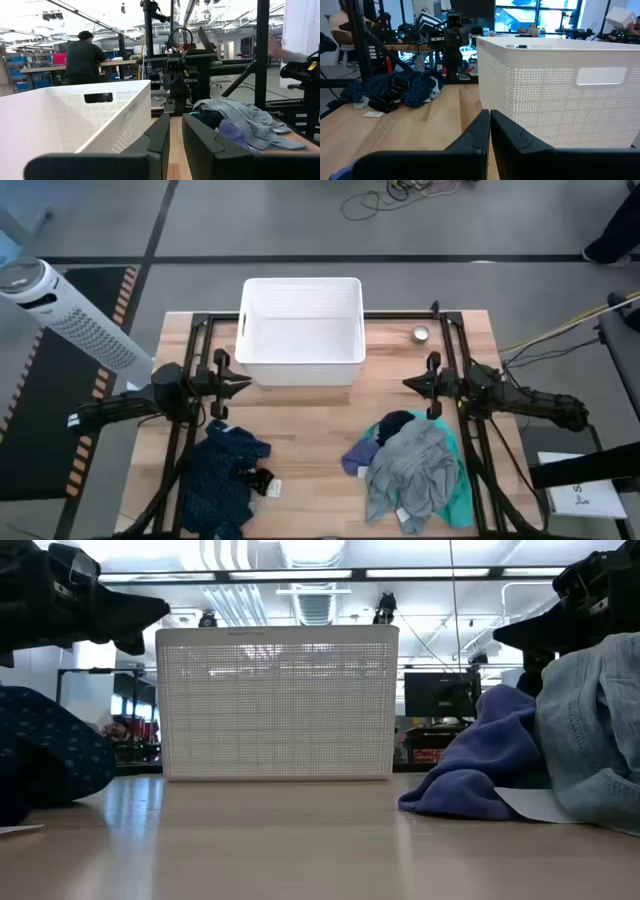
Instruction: Sort clothes
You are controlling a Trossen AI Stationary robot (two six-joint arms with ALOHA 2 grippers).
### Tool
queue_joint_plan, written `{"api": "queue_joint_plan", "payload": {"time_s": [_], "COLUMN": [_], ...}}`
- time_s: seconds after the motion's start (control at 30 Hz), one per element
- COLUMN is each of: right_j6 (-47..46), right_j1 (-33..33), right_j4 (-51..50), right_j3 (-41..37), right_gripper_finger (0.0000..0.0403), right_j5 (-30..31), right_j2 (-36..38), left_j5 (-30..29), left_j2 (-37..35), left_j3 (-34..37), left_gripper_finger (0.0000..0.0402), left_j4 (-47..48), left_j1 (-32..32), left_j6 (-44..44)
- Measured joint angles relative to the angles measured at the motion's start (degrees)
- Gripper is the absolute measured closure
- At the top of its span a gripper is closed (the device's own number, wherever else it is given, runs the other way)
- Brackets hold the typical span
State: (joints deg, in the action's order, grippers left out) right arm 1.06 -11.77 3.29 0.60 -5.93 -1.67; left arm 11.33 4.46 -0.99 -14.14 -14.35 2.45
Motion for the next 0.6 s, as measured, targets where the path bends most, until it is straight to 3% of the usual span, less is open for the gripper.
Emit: {"api": "queue_joint_plan", "payload": {"time_s": [0.6], "right_j6": [0.0], "right_j1": [0.0], "right_j4": [0.0], "right_j3": [0.0], "right_gripper_finger": [0.0403], "right_j5": [0.0], "right_j2": [0.0], "left_j5": [0.0], "left_j2": [0.0], "left_j3": [0.0], "left_gripper_finger": [0.0364], "left_j4": [0.0], "left_j1": [0.0], "left_j6": [0.4]}}
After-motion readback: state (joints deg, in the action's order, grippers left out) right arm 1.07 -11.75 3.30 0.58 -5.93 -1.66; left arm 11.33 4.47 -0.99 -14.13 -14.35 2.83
